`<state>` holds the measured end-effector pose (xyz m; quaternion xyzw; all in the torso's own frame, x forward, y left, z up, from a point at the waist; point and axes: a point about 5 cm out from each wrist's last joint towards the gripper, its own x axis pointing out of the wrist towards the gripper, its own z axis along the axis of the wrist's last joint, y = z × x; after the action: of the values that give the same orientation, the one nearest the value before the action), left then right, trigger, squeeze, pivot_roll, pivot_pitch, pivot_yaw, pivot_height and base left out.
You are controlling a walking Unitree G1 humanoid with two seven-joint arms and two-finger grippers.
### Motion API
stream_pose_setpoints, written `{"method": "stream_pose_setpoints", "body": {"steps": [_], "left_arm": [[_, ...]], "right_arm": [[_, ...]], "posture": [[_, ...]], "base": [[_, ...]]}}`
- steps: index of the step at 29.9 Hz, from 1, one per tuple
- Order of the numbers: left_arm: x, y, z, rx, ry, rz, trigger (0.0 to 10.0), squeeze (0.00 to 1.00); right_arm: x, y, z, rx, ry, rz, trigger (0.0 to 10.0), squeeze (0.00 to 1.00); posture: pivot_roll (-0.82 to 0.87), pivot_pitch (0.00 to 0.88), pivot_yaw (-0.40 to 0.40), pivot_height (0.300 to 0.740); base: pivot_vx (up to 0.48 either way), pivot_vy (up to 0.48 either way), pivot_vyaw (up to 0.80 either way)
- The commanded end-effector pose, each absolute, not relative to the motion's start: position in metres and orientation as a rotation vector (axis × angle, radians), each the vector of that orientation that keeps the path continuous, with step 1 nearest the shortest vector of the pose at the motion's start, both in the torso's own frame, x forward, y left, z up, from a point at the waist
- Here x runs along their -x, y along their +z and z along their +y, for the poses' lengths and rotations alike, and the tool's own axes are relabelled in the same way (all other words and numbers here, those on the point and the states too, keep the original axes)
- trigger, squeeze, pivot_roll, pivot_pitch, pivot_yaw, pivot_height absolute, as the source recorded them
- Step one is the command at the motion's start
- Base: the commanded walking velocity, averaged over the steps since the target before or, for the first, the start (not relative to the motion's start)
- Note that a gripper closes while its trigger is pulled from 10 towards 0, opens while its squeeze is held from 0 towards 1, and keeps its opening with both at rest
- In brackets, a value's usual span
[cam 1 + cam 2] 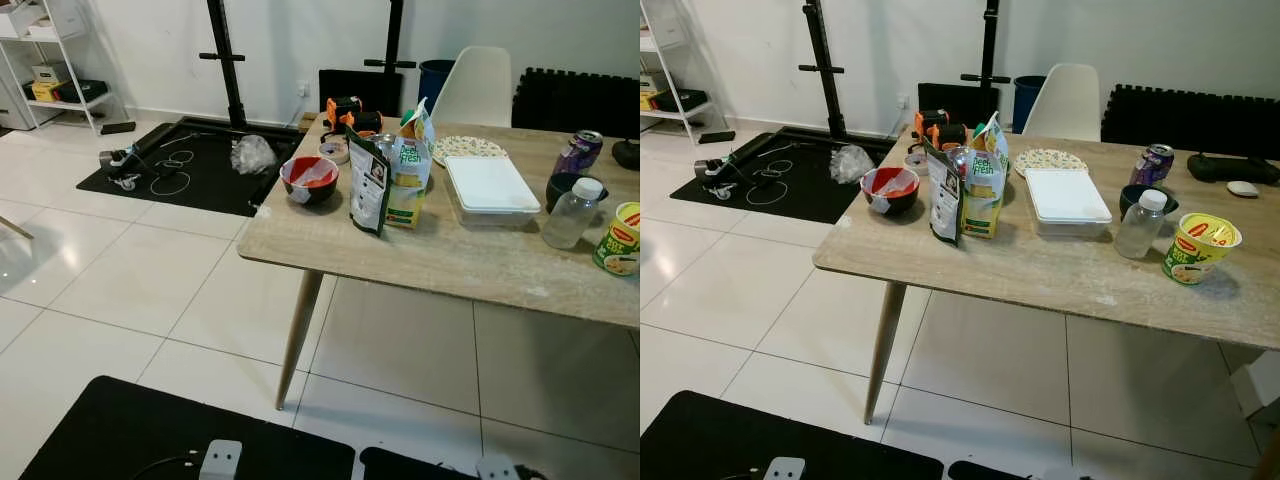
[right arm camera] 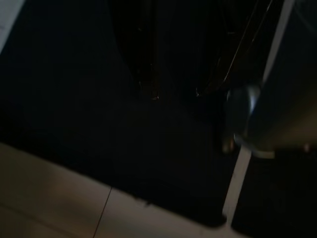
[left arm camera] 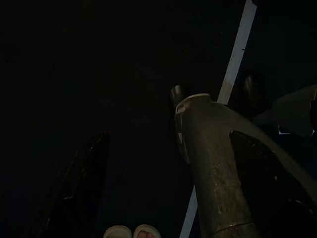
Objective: Restocking fridge
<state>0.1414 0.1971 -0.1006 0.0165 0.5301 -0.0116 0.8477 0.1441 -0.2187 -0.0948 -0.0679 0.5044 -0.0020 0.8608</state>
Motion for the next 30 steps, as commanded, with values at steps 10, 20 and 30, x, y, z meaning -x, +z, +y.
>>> {"method": "stream_pose_setpoints", "body": {"steps": [10,20,30], "left_arm": [[-0.138,-0.101,0.204,-0.051,-0.004,1.123,10.0,0.00],[-0.137,-0.101,0.207,-0.052,0.005,1.124,10.0,0.00],[-0.135,-0.101,0.208,-0.052,0.007,1.126,10.0,0.00]], "right_arm": [[-0.216,-0.058,-0.184,-0.030,0.401,0.796,10.0,1.00],[-0.256,-0.011,-0.156,-0.171,0.858,0.568,10.0,1.00],[-0.284,0.055,-0.136,-0.285,1.191,0.262,10.0,1.00]], "posture": [[-0.03,0.000,-0.005,0.740],[-0.03,0.000,-0.008,0.740],[-0.03,0.000,-0.012,0.740]], "base": [[0.000,0.000,0.00],[0.000,0.000,0.00],[0.000,0.000,0.00]]}}
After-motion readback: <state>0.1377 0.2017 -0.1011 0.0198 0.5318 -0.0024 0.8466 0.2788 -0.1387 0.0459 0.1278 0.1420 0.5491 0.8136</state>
